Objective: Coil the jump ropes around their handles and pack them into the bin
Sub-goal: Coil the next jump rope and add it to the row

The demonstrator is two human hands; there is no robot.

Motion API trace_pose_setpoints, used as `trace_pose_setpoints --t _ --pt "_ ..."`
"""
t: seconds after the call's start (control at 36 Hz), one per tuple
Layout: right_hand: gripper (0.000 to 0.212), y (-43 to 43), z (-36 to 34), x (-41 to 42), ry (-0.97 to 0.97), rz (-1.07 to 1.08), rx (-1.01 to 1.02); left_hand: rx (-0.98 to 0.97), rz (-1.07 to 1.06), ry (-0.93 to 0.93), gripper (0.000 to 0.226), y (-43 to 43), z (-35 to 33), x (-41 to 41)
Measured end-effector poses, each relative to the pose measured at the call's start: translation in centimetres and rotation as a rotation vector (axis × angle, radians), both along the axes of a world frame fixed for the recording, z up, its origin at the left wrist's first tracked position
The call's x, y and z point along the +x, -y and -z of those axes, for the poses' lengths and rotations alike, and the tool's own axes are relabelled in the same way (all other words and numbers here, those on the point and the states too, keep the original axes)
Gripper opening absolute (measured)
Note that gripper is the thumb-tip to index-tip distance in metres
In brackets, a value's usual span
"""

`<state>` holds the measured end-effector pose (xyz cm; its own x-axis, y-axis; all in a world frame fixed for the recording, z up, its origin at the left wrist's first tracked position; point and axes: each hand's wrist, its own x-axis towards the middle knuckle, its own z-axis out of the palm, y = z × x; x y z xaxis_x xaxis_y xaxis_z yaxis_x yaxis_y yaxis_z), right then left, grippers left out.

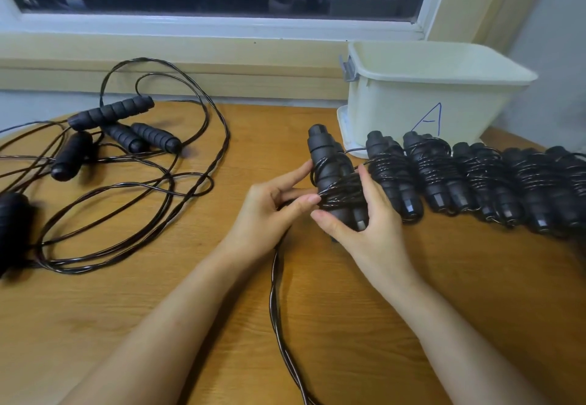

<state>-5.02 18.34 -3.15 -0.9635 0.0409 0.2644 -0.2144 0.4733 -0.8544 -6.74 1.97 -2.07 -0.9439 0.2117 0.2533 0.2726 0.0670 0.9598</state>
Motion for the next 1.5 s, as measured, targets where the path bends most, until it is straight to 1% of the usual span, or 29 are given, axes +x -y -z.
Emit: trace_pose_setpoints --t 0.06,0.08,0.14,0.22,0.33,0.44,0.53,0.58,0.61,0.69,0.72,0.75,0.78,0.81,0.86,0.94,0.97,1.03,1.06,1.11,1.17,1.22,1.28,1.31,1.36,1.39,1.42,1.44,1.5 --pt "0.125 0.1 -0.2 0.1 -0.003 0.011 0.048 -0.01 0.017 -0.007 0.064 -0.1 0.0 0.0" --pt "0.124 0.0 -0.3 0.1 0.0 0.016 0.059 -0.027 0.025 -0.017 0.063 0.0 -0.1 0.0" --pt "0.12 -0.1 -0.4 0.1 0.017 0.019 0.048 -0.065 0.041 -0.044 0.06 0.1 0.0 0.0" --pt "0.11 -0.3 -0.1 -0.1 0.036 0.017 0.032 -0.108 0.067 -0.078 0.063 0.3 0.0 -0.1" --pt "0.097 -0.6 0.2 -0.4 0.007 0.033 0.021 -0.177 0.086 -0.137 0.063 0.5 0.0 -0.3" --pt "0.094 -0.6 0.4 -0.6 -0.025 0.036 0.011 -0.142 0.041 -0.172 0.062 0.4 0.2 -0.3" --pt "0.094 -0.5 0.5 -0.6 -0.09 0.02 0.027 -0.091 -0.035 -0.166 0.05 0.4 0.3 -0.5" --pt "0.091 -0.6 0.5 -0.7 -0.145 0.036 0.09 -0.052 -0.029 -0.072 0.039 0.4 -0.1 -0.5" --pt "0.088 -0.8 0.4 -0.7 -0.182 0.059 0.133 -0.006 0.019 0.026 0.034 0.4 -0.3 -0.5" --pt "0.079 -1.6 -0.2 -0.8 -0.278 0.135 0.282 0.114 0.269 0.4 0.026 0.3 -0.7 -0.2" --pt "0.077 -1.8 -0.4 -0.7 -0.3 0.139 0.341 0.117 0.328 0.458 0.024 0.4 -0.9 -0.1" --pt "0.075 -2.0 -0.6 -0.7 -0.319 0.133 0.399 0.094 0.352 0.462 0.021 0.6 -1.2 -0.1" --pt "0.073 -2.1 -0.7 -0.6 -0.339 0.124 0.454 0.035 0.34 0.417 0.02 0.8 -1.7 -0.1" --pt "0.071 -2.2 -0.8 -0.6 -0.36 0.118 0.503 -0.062 0.302 0.332 0.019 1.0 -2.3 0.0" --pt "0.068 -2.4 -1.1 -0.4 -0.402 0.11 0.59 -0.327 0.216 0.078 0.018 1.8 -3.5 0.0" --pt "0.067 -2.8 -1.6 0.2 -0.475 0.073 0.742 -0.896 0.09 -0.413 0.03 3.2 -5.3 0.3" --pt "0.068 -3.0 -1.7 0.4 -0.496 0.054 0.791 -1.053 0.029 -0.557 0.033 3.5 -5.9 0.6" --pt "0.068 -3.3 -1.7 0.9 -0.52 0.03 0.857 -1.238 -0.045 -0.787 0.032 4.2 -6.8 0.9" --pt "0.067 -3.6 -1.8 1.0 -0.518 0.039 0.863 -1.315 -0.068 -0.848 0.034 4.5 -7.0 1.0" --pt "0.063 -4.5 -2.1 1.3 -0.498 0.092 0.835 -1.418 -0.111 -0.9 0.041 6.1 -6.8 1.0" --pt "0.061 -5.7 -2.2 1.6 -0.501 0.127 0.848 -1.46 -0.13 -0.894 0.045 7.9 -6.2 1.1" --pt "0.061 -6.2 -1.8 2.0 -0.522 0.105 0.884 -1.468 -0.106 -0.903 0.044 9.1 -5.1 1.3" --pt "0.063 -5.8 -1.0 2.5 -0.492 0.073 0.865 -1.523 -0.139 -0.9 0.041 9.5 -3.8 1.5" --pt "0.064 -5.5 -0.5 2.7 -0.469 0.062 0.839 -1.567 -0.162 -0.88 0.04 9.4 -3.1 1.4" --pt "0.065 -4.7 0.4 2.9 -0.431 0.052 0.79 -1.656 -0.241 -0.752 0.033 8.9 -1.8 1.3" --pt "0.065 -4.3 0.8 2.9 -0.414 0.052 0.764 -1.68 -0.293 -0.664 0.038 8.3 -1.4 1.5" --pt "0.065 -3.9 1.1 2.8 -0.393 0.058 0.728 -1.679 -0.33 -0.583 0.048 7.5 -1.1 1.8" --pt "0.065 -3.6 1.3 2.7 -0.372 0.068 0.688 -1.634 -0.342 -0.534 0.058 6.3 -0.9 2.2" --pt "0.066 -3.0 1.4 2.5 -0.348 0.095 0.619 -1.456 -0.304 -0.574 0.07 3.6 -0.8 3.4"
